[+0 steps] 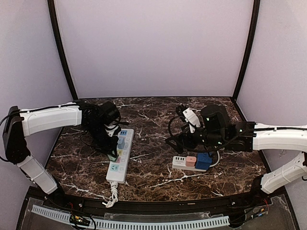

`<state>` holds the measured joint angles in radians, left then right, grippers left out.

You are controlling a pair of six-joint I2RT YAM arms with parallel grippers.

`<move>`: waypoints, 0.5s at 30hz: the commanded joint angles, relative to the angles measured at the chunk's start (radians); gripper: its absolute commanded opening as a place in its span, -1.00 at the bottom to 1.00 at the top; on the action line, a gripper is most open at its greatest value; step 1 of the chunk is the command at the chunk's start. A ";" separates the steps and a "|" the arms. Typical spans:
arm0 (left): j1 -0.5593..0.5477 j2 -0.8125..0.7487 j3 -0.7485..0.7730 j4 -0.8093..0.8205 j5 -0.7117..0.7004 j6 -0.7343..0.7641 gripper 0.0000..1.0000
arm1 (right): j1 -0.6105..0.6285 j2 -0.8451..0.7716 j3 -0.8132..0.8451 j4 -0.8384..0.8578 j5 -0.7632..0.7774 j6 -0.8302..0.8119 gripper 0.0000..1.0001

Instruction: Insert the plug

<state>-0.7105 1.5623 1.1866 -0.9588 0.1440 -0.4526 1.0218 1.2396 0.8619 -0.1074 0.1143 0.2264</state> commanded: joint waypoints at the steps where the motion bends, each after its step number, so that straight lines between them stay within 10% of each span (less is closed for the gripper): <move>1: 0.015 0.010 0.025 0.003 -0.015 0.022 -0.98 | 0.000 -0.012 -0.006 0.005 0.021 0.007 0.97; 15: 0.016 0.092 0.069 0.005 -0.024 0.008 -0.98 | -0.001 -0.008 -0.005 0.001 0.030 -0.036 0.97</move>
<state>-0.6975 1.6512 1.2278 -0.9394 0.1333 -0.4477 1.0218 1.2396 0.8619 -0.1104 0.1310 0.2066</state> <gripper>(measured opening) 0.221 0.986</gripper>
